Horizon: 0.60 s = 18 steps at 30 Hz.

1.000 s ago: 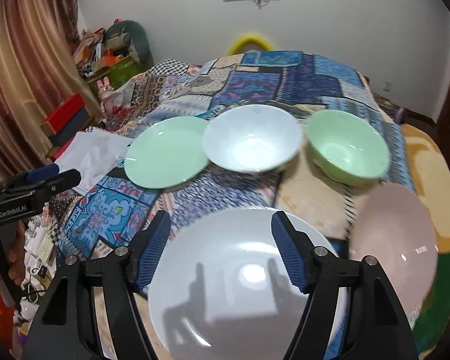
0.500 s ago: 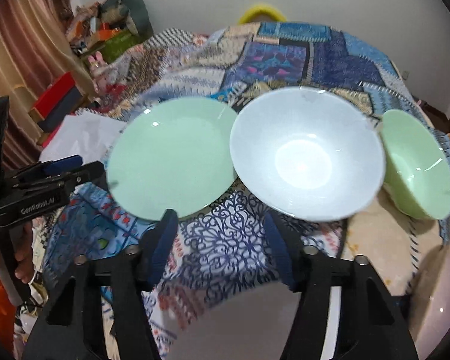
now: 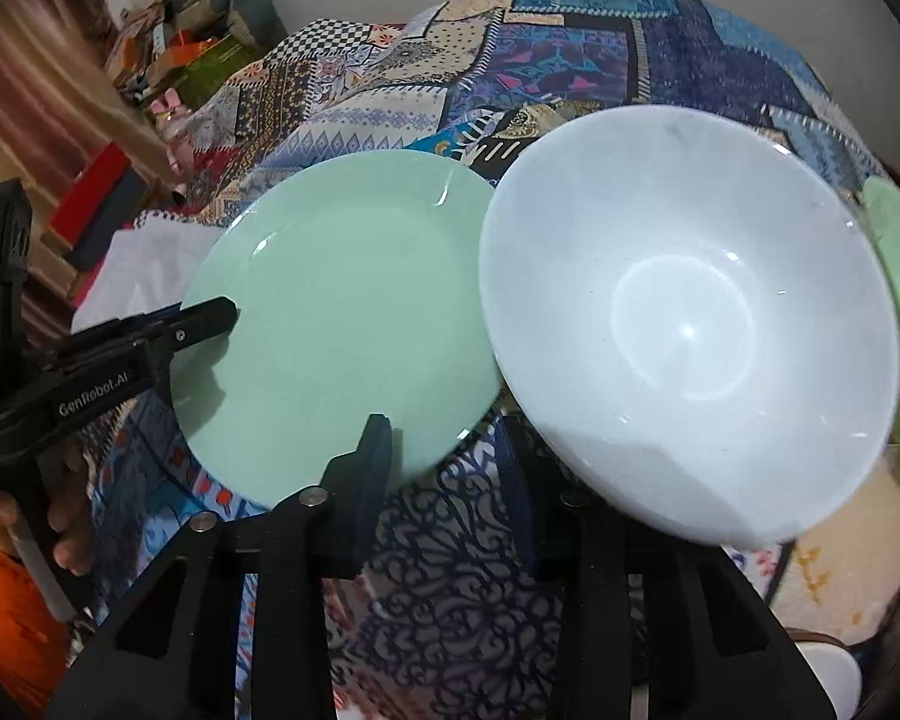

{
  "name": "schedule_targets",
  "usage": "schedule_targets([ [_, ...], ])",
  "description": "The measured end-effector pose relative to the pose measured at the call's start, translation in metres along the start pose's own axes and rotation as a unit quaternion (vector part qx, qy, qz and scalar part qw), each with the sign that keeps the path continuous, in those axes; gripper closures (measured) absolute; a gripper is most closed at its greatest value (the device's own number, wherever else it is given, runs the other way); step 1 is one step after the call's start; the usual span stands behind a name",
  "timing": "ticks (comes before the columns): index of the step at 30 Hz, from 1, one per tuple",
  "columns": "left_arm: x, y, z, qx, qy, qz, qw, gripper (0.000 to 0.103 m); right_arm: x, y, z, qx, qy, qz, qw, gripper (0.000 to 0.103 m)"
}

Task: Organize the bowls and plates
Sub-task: 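Grasp the pale green plate rim with the left tool, then lift and carry the pale green plate with the left tool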

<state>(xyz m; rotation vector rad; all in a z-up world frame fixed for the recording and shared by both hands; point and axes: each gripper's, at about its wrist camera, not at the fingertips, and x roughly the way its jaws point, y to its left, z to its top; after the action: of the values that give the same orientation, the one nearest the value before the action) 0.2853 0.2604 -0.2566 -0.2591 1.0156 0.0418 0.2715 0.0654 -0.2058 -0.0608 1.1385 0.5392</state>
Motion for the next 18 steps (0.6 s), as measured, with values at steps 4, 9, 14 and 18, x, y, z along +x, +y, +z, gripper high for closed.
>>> schedule_targets([
  [4,0.004,0.0,0.004,0.003,-0.009,-0.007,0.9999,0.078,-0.001,0.004,-0.001,-0.005,-0.001,-0.006,1.0,0.077],
  [9,-0.003,-0.001,-0.002,0.012,-0.007,-0.007,0.9999,0.08,-0.008,0.01,-0.009,-0.028,0.013,-0.002,1.0,0.077],
  [14,-0.019,-0.001,-0.024,0.01,0.005,-0.007,0.9999,0.08,-0.014,0.02,-0.024,-0.055,0.036,0.007,0.998,0.077],
  [18,-0.037,-0.002,-0.051,0.005,0.012,-0.006,0.9999,0.08,-0.019,0.029,-0.039,-0.082,0.051,0.011,0.995,0.077],
])
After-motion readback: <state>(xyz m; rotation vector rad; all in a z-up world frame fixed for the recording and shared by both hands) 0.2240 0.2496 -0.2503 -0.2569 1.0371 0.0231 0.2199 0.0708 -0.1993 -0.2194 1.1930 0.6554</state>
